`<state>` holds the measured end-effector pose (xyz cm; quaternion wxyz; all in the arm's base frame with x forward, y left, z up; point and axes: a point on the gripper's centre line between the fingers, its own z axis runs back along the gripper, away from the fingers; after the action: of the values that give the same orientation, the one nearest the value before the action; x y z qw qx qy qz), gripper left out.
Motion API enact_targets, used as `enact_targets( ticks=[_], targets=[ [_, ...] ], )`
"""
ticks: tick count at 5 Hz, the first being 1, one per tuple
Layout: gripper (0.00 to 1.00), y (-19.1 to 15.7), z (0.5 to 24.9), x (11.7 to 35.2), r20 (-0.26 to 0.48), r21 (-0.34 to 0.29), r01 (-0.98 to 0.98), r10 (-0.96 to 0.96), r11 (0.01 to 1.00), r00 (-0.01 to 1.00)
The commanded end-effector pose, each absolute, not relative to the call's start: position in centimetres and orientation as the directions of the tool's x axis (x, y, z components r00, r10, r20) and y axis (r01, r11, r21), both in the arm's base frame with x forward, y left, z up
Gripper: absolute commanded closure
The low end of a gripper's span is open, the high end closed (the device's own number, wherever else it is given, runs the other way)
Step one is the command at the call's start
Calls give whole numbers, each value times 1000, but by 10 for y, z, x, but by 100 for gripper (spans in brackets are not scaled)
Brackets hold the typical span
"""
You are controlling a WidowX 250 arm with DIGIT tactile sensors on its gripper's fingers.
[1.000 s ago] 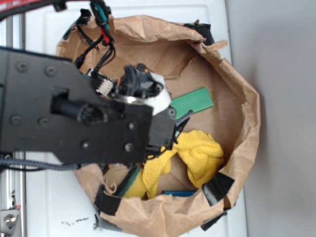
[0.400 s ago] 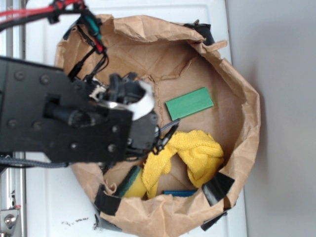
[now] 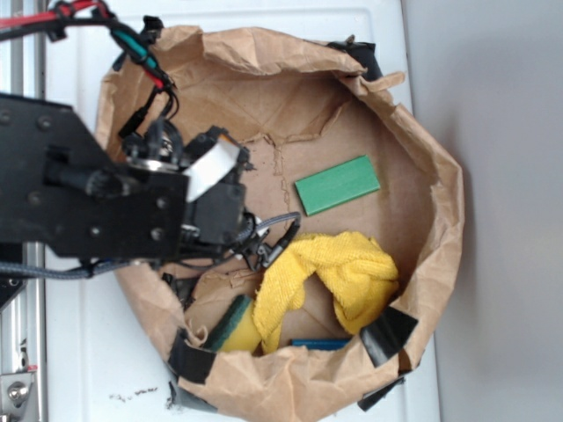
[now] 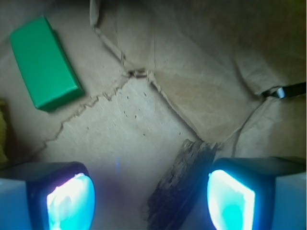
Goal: Grab the wood chip.
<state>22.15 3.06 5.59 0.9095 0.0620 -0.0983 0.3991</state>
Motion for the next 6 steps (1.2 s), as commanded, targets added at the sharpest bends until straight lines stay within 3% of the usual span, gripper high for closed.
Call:
enact_targets(
  ticks=[1, 3, 6],
  targets=[
    [0, 51, 41, 225, 154, 5, -691, 682, 723, 715],
    [0, 54, 32, 208, 146, 24, -698, 688, 716, 711],
    [0, 72, 52, 152, 102, 42, -713, 707, 700, 700]
  ],
)
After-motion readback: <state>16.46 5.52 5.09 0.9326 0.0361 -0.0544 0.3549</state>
